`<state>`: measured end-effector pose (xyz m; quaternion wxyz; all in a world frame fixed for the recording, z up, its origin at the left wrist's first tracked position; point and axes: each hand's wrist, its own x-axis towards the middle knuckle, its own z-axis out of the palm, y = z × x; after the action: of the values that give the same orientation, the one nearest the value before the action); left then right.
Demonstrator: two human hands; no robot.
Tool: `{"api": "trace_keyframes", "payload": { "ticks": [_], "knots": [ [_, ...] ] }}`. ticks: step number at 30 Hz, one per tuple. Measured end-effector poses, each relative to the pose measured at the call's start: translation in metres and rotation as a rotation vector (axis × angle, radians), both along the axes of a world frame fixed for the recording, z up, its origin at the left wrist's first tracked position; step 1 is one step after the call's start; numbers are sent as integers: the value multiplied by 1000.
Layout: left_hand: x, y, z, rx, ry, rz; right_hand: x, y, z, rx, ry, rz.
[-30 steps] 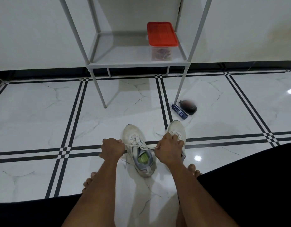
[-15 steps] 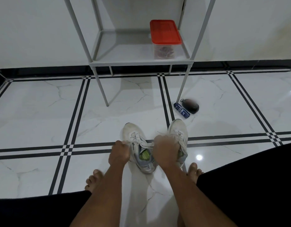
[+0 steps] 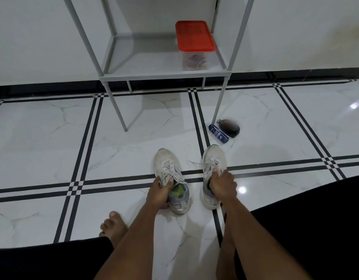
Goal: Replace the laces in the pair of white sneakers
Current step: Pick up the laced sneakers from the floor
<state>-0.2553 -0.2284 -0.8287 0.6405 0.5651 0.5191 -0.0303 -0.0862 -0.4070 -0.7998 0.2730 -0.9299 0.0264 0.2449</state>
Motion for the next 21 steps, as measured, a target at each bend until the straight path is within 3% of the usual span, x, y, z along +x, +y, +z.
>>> {"api": "trace_keyframes", "payload": {
  "ticks": [5, 8, 10, 16, 21],
  "knots": [
    [15, -8, -1, 70, 3, -91, -31, -1, -13, 204, -77, 246],
    [13, -7, -2, 24, 19, 66, -32, -1, -5, 403, 51, -33],
    [7, -7, 1, -30, 51, 157, -25, -1, -6, 391, 117, -190],
    [2, -8, 14, -171, 35, -20, -26, 8, -18, 411, 247, -98],
    [-4, -4, 24, -252, -40, 55, -32, 15, 7, 552, 154, -60]
  ]
}}
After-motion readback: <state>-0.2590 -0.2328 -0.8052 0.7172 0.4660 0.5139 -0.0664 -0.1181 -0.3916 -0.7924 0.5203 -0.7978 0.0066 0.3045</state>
